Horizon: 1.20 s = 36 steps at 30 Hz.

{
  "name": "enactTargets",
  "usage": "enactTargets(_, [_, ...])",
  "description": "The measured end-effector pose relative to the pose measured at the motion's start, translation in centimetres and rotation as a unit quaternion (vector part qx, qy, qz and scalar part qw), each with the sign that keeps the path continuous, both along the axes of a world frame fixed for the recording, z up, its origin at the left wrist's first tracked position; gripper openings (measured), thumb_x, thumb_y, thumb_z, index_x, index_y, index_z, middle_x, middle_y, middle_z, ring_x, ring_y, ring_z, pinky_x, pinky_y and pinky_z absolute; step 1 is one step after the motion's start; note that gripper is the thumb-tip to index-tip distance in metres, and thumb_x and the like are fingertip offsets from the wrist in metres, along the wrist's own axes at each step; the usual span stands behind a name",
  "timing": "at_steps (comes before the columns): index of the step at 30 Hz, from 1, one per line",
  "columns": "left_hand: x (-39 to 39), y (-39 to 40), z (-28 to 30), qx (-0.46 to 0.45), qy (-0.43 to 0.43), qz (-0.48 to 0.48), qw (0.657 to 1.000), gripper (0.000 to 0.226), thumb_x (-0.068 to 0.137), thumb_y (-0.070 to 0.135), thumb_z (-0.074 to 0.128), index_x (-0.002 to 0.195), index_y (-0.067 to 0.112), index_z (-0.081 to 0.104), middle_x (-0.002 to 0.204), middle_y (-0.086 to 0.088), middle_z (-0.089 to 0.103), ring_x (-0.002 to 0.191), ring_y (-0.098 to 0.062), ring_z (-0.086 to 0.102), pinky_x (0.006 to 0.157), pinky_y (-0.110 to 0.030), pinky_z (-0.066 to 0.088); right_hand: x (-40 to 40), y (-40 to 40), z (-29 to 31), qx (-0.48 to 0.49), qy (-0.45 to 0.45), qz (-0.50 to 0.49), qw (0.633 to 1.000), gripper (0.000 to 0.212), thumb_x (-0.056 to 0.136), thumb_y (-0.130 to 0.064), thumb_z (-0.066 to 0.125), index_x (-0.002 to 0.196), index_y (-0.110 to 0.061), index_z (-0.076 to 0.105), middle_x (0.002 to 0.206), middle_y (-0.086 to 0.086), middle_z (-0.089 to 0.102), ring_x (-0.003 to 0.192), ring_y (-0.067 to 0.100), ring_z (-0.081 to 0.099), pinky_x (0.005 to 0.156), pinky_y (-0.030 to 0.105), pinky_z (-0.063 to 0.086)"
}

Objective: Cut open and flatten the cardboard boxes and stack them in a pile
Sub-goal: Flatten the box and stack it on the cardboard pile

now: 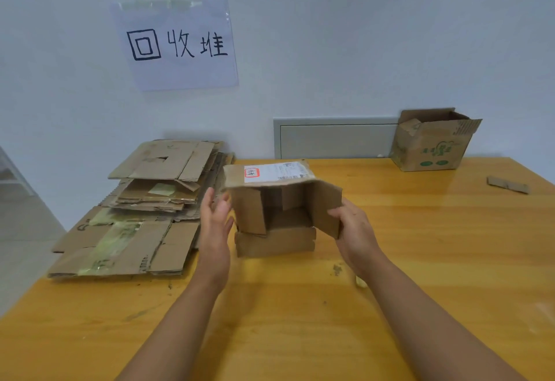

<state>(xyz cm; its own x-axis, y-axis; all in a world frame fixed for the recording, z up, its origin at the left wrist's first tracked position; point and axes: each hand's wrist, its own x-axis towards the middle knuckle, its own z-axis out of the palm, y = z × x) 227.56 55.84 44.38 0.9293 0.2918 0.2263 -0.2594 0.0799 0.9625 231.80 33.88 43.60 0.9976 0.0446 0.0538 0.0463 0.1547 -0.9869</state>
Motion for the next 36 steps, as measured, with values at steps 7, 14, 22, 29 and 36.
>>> enactTargets(7, [0.5, 0.7, 1.5, -0.036, 0.016, -0.007, 0.999, 0.072, 0.086, 0.078, 0.038, 0.133, 0.027, 0.058, 0.131, 0.007, 0.063, 0.127, -0.007, 0.053, 0.111, -0.038, 0.039, -0.5, -1.2, 1.2, 0.068, -0.030, 0.070, 0.995, 0.072, 0.077, -0.055, 0.062, 0.124, -0.001, 0.055, 0.121, 0.013, 0.062, 0.105, 0.027, 0.058, 0.086, 0.037, 0.046])
enactTargets(14, [0.4, 0.5, 2.3, 0.004, -0.021, -0.021, 1.000, 0.057, 0.087, 0.063, 0.050, 0.102, 0.009, 0.062, 0.099, -0.016, 0.061, 0.092, -0.029, 0.059, 0.086, -0.048, 0.048, -0.3, -1.0, 2.4, 0.087, -0.006, 0.090, 0.992, 0.065, 0.098, -0.058, 0.034, 0.139, -0.011, 0.053, 0.136, 0.007, 0.061, 0.129, 0.026, 0.055, 0.111, 0.045, 0.038])
enactTargets(22, [0.4, 0.2, 2.7, -0.061, 0.073, 0.032, 0.995, 0.040, 0.105, 0.040, 0.034, 0.106, 0.018, 0.068, 0.109, -0.005, 0.070, 0.107, -0.021, 0.063, 0.089, -0.035, 0.050, -0.2, -0.5, 3.1, 0.020, -0.012, 0.002, 1.000, 0.029, 0.105, -0.031, 0.043, 0.096, -0.014, 0.064, 0.110, -0.002, 0.073, 0.112, 0.020, 0.065, 0.096, 0.037, 0.051])
enactTargets(29, [0.5, 0.5, 2.5, 0.005, 0.067, -0.058, 0.996, 0.028, 0.087, 0.017, 0.071, 0.111, 0.029, 0.065, 0.119, 0.001, 0.067, 0.115, -0.020, 0.061, 0.093, -0.036, 0.050, 0.0, -0.4, 2.9, -0.001, 0.001, -0.040, 0.999, 0.016, 0.101, -0.013, 0.051, 0.107, -0.015, 0.065, 0.111, 0.004, 0.070, 0.098, 0.018, 0.065, 0.081, 0.033, 0.053])
enactTargets(36, [0.3, 1.1, 2.7, 0.187, 0.098, -0.167, 0.963, 0.088, 0.085, 0.012, 0.075, 0.144, 0.051, 0.022, 0.148, 0.022, 0.031, 0.134, 0.002, 0.033, 0.109, -0.026, 0.035, -0.5, -0.7, 2.8, -0.094, 0.009, 0.020, 0.995, 0.055, 0.083, -0.034, 0.077, 0.129, -0.025, 0.049, 0.119, -0.011, 0.063, 0.102, 0.009, 0.066, 0.073, 0.027, 0.055])
